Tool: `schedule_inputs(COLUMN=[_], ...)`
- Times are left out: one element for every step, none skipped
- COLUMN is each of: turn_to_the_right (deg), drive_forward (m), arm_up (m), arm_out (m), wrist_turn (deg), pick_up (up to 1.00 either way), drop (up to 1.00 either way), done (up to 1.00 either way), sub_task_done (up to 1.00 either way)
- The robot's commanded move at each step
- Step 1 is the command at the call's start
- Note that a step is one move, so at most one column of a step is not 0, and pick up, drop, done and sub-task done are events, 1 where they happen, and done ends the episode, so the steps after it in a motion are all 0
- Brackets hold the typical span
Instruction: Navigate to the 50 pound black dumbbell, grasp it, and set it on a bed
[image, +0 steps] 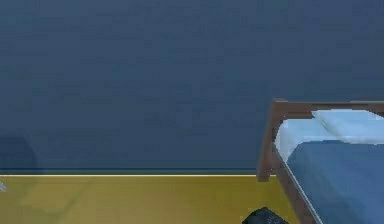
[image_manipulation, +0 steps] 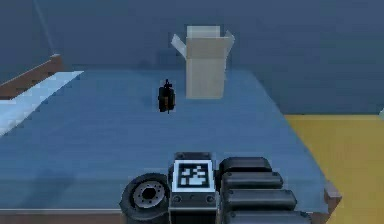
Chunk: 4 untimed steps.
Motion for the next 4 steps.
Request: schedule_inputs(turn_to_the_right=[0.0, 45.0, 45.0, 45.0], drive_forward=[0.40, 0.00, 0.00, 0.00], arm_up=[0.00, 0.00, 0.00, 0.00], arm_out=[0.00, 0.00, 0.00, 0.00], wrist_turn=[0.0, 0.0, 0.0, 0.0], pick_up=[0.00, 0.00, 0.00, 0.00], drop=[0.00, 0.00, 0.00, 0.00], done=[0.00, 0.00, 0.00, 0.00], sub_task_done=[0.00, 0.00, 0.00, 0.00])
